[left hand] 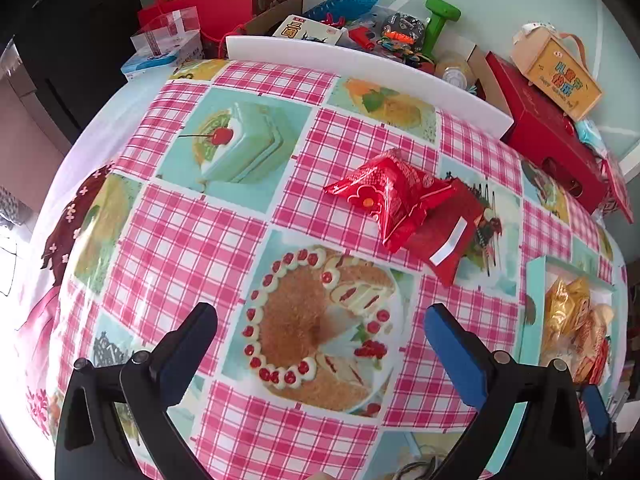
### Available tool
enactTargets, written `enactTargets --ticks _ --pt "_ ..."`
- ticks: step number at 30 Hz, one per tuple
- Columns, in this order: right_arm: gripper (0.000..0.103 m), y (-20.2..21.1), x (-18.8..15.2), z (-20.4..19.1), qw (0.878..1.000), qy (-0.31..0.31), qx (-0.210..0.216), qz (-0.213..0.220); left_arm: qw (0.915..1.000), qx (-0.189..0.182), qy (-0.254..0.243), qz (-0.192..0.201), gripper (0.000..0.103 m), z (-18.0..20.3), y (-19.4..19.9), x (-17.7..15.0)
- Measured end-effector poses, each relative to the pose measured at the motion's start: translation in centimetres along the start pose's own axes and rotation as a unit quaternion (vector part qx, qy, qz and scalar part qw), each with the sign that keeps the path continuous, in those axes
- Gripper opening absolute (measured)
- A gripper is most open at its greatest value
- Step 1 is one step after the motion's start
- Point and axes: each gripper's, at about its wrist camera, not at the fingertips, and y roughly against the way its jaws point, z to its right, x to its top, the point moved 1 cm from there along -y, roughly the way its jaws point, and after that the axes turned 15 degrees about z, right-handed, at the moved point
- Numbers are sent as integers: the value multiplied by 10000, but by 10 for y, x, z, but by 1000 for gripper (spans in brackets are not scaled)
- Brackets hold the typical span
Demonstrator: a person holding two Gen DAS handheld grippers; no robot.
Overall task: Organize snacks
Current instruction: 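Move both tools back to the red candy bag and red box pack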
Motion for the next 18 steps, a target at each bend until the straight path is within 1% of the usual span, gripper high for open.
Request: enactTargets --ticks 4,9,11,13,14,16,18 --pt "103 -6 7 -14 9997 107 164 122 9997 -149 192 31 103 -3 -7 12" --pt "103 -12 18 -31 9988 165 396 220 9995 -221 5 208 103 4 -10 32" --pt "103 -18 24 -38 9984 204 466 230 9990 -332 -149 242 103 9 -13 39" --pt "103 -24 30 -46 9980 216 520 280 9982 -509 -281 161 103 13 -18 47" --pt "103 -28 33 -49 9979 218 536 288 9978 -600 -264 116 103 13 -20 51" --pt "103 -36 36 -55 9978 260 546 259 9971 -753 -123 23 103 10 -27 60" --pt "103 -47 38 -61 9980 353 485 221 9970 -771 24 -43 103 7 -33 67"
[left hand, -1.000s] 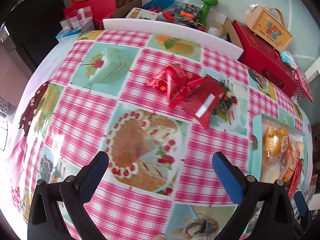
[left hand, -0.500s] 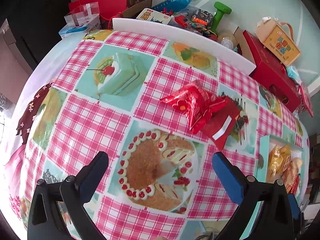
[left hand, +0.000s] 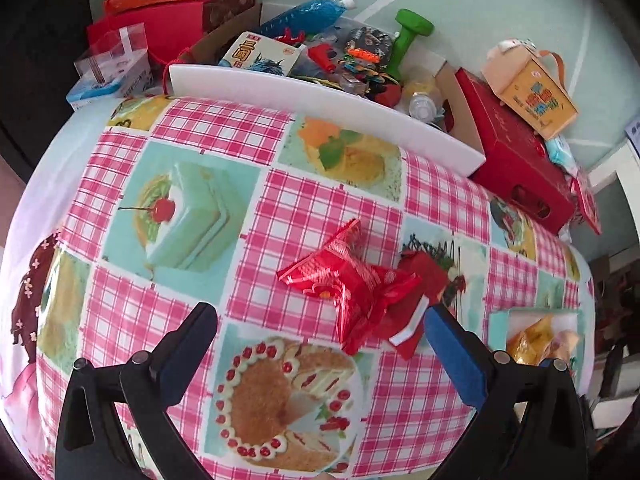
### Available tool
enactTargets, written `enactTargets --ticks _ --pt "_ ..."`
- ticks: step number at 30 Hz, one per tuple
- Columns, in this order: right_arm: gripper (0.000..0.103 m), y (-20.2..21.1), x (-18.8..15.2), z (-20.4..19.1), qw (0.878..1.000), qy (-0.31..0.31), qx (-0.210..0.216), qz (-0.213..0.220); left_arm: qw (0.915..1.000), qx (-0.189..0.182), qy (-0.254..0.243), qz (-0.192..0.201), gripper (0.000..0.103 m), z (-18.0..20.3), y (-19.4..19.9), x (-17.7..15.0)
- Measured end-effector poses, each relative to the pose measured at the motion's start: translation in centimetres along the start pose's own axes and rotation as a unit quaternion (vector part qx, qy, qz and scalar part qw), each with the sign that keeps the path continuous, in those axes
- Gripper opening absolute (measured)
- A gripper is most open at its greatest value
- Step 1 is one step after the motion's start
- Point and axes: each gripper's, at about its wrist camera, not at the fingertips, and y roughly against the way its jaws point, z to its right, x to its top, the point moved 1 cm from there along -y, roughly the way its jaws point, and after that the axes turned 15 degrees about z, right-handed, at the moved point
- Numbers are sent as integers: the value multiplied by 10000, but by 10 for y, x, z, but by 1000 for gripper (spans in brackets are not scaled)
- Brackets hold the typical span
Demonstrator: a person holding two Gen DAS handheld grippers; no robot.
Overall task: Organize snacks
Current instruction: 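Grasp the red candy bag with the left tool while the right tool grasps the red box pack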
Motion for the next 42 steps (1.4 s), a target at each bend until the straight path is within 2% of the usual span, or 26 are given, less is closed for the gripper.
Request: enactTargets --ticks 4,9,21,26,27,29,32,34,37,42 --pt "103 -16 0 -6 9999 63 57 -58 9996 242 -175 -3 103 3 -18 12" --pt "103 -41 -3 -14 9996 181 43 -220 9984 202 -522 -105 103 13 -36 18" --pt "102 -74 -9 -40 9986 347 155 -379 9983 67 -368 -449 103 -6 -62 24" --pt "92 -86 -10 -46 9984 332 120 -443 9976 157 -404 -534 101 -17 -71 27" --pt "87 -86 -9 -46 9984 328 107 -442 9976 127 -397 -554 99 -18 -73 27" --pt "81 -89 -9 -47 9983 332 65 -464 9973 95 -398 -615 86 -22 -75 25" --pt "69 -91 -10 -48 9980 314 116 -539 9964 120 -505 -676 77 -22 -78 19" --pt "55 -93 -12 -47 9977 313 104 -596 9957 183 -654 -624 71 -20 -78 18" --pt "43 -92 -15 -46 9974 394 0 -599 9957 149 -658 -629 69 -15 -75 13" --pt "42 -84 -20 -41 9970 385 -27 -674 9967 177 -561 -568 68 -7 -68 -3"
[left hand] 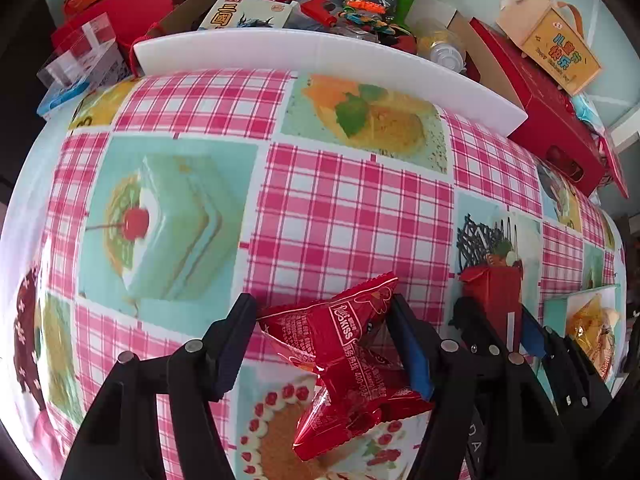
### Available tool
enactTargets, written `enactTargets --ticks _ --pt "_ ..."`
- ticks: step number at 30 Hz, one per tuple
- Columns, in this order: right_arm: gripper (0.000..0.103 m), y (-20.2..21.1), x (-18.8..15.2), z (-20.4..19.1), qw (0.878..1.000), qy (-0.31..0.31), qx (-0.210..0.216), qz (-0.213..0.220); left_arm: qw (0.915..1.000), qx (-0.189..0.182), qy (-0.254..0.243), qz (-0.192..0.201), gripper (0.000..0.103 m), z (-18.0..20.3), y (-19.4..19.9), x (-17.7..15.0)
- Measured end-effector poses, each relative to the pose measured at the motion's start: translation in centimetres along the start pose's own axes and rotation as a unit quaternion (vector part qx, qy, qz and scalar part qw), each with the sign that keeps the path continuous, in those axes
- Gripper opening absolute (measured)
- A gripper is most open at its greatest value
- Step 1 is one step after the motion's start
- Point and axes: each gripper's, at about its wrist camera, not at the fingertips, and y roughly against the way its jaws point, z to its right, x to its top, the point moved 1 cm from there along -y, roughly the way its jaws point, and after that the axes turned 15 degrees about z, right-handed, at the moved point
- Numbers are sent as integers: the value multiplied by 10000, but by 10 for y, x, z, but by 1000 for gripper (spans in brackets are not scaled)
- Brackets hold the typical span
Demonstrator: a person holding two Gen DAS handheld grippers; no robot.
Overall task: Organize snacks
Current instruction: 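Grasp the red candy bag with the left tool while the right tool grasps the red box pack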
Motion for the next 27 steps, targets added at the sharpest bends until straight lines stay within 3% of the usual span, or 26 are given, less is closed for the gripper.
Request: enactTargets --ticks 9,21,27 --pt "42 29 -24 17 9998 -145 -40 -131 9988 5 465 134 67 -1 25 -41" --pt "42 85 -49 43 9983 -571 -52 42 9937 106 1059 345 65 11 66 -105" --pt "42 106 -51 53 9959 -891 -49 153 9910 -48 1287 364 64 12 81 -135"
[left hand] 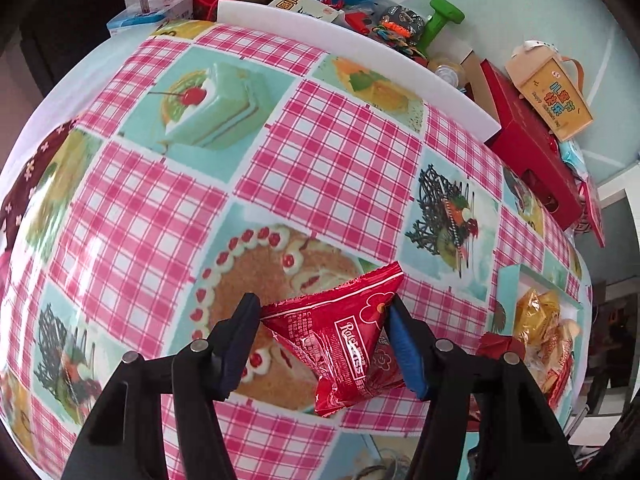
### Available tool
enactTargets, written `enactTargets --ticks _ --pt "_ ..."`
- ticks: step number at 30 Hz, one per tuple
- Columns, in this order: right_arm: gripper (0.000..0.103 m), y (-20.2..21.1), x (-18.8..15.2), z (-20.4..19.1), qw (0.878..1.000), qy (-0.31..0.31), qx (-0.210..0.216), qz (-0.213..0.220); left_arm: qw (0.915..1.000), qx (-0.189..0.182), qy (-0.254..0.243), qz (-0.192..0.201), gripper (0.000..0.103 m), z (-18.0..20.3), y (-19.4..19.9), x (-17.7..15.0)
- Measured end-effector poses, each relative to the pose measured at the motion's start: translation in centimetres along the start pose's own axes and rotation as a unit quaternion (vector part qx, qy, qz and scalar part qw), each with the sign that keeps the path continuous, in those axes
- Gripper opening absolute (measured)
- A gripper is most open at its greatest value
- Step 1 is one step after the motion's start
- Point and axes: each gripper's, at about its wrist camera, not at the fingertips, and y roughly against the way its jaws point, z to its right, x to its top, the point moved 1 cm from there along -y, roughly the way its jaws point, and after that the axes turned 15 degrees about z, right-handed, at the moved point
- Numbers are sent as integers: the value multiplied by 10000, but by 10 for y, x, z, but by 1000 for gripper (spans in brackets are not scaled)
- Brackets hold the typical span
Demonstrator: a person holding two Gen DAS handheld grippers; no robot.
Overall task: Organize snacks
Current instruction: 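Grasp the red candy bag with the left tool while the right tool grasps the red box pack, then lift both red snacks and carry them over the white tray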
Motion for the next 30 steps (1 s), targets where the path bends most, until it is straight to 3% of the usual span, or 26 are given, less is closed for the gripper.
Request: enactTargets --ticks 14,22,30 --pt "42 28 -7 13 9998 -159 -74 53 9996 -264 -52 -36 64 2 14 -16" --pt "42 49 8 21 9989 -166 -128 410 9977 -527 -241 359 64 19 49 0" --pt "42 56 15 45 9980 -271 -314 471 9948 -853 -430 362 64 48 56 11"
